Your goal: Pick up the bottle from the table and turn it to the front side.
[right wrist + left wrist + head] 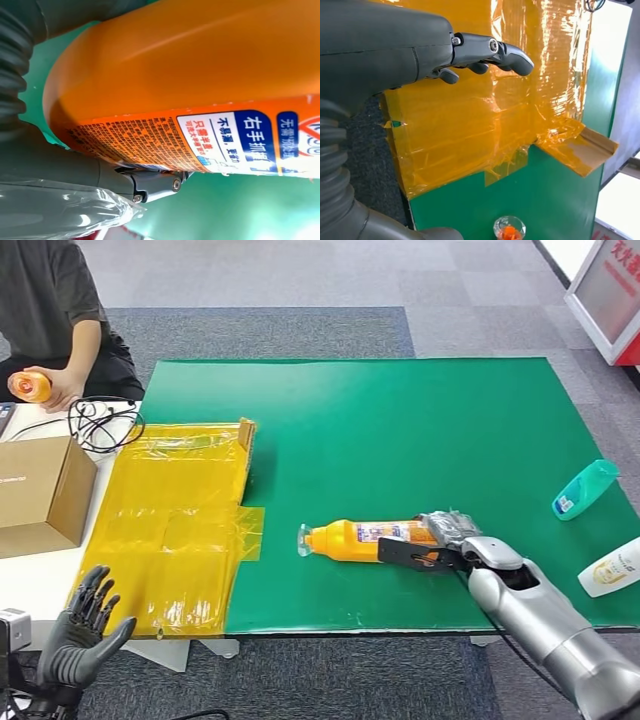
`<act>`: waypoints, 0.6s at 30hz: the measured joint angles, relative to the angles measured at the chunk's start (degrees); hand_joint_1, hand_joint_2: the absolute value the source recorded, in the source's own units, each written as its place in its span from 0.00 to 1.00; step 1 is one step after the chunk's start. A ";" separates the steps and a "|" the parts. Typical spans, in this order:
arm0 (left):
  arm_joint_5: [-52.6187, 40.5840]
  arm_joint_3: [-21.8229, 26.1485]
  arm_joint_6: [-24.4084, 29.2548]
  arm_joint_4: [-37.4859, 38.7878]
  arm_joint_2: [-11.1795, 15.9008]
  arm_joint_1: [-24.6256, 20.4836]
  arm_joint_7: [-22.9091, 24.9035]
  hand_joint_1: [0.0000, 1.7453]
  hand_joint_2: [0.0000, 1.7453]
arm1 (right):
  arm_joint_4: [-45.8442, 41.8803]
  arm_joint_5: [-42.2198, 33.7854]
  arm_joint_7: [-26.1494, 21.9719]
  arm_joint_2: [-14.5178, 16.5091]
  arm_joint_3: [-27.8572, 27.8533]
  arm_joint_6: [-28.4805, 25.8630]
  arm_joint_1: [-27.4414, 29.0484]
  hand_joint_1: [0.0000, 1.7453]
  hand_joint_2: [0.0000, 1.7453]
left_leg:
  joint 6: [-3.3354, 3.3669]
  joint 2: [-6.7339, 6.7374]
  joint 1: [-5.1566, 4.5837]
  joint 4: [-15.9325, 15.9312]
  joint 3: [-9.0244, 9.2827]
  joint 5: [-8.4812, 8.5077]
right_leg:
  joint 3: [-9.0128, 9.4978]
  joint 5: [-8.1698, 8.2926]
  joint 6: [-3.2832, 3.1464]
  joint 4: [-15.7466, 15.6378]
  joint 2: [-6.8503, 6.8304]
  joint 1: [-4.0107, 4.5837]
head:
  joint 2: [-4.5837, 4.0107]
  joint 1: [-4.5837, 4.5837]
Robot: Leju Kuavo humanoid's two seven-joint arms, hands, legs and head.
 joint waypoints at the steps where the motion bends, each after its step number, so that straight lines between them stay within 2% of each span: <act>1: 0.54 -0.08 0.44 -0.58 -0.08 0.25 0.40 0.00 1.00 | -2.39 0.55 0.45 0.50 -0.70 -1.12 1.30 1.00 1.00 | 0.00 -0.01 0.01 0.00 -0.01 0.00 | -0.01 -0.01 -0.01 0.00 0.00 0.01 | 0.00 0.01; 6: 2.85 -1.45 2.55 -3.46 -0.44 1.35 1.65 0.00 1.00 | -13.65 2.82 1.28 4.32 -5.64 -4.44 7.54 1.00 1.00 | -0.02 -0.01 0.03 -0.01 -0.08 -0.02 | -0.08 -0.03 -0.02 0.01 -0.01 0.03 | 0.00 0.00; 11: 4.02 -2.30 3.07 -5.12 -0.60 1.77 2.10 0.00 1.00 | -19.69 1.82 0.75 7.54 -9.34 -5.06 10.97 1.00 1.00 | -0.01 -0.02 0.00 -0.01 -0.08 -0.01 | -0.04 -0.01 -0.01 0.01 -0.02 0.02 | 0.00 0.03; 18: 2.58 -6.19 2.59 -7.04 -0.44 1.32 2.34 0.00 1.00 | -28.65 -5.52 1.50 17.60 -15.46 -5.01 16.94 1.00 1.00 | -0.02 -0.03 0.01 -0.01 -0.05 -0.01 | -0.09 -0.02 -0.02 0.00 -0.02 0.05 | 0.00 -0.01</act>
